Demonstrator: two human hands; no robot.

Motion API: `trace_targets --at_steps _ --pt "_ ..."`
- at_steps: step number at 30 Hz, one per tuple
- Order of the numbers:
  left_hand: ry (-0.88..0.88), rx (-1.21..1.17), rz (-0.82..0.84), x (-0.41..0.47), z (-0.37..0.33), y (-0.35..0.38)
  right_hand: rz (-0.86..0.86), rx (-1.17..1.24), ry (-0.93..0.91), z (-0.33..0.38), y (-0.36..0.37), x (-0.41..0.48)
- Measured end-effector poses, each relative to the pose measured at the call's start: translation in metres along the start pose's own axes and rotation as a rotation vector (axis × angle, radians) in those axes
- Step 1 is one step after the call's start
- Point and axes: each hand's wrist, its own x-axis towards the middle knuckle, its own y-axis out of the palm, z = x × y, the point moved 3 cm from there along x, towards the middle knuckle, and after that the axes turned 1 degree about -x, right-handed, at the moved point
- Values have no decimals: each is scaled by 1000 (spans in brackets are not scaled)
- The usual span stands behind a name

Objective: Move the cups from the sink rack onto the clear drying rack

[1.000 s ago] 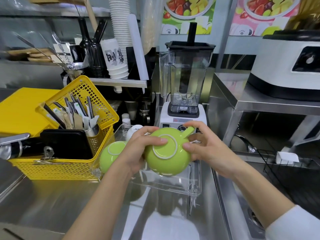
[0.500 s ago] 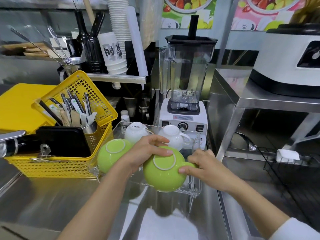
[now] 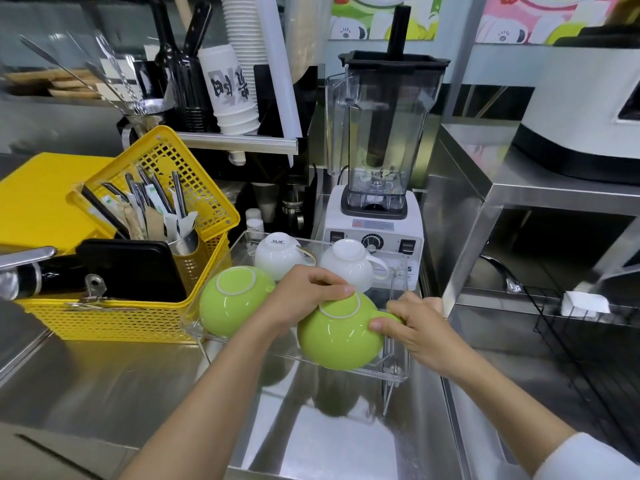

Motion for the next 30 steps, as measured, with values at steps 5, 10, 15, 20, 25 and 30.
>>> trace_targets --at_steps 5,10,15,20,25,30 --pt "80 55 -132 -1 6 3 -50 -33 -3 4 -1 -2" --pt "231 182 -182 -15 2 1 -71 -3 -24 6 1 -4" --pt "270 584 -76 -29 6 1 -61 -105 -57 4 5 -2" --pt "289 610 -43 -33 7 1 -98 -82 -57 6 2 -3" --pt "277 571 -27 -34 8 -2 -111 -40 -47 12 1 -7" --pt "282 573 -26 -34 9 -3 -91 18 -10 11 0 -8"
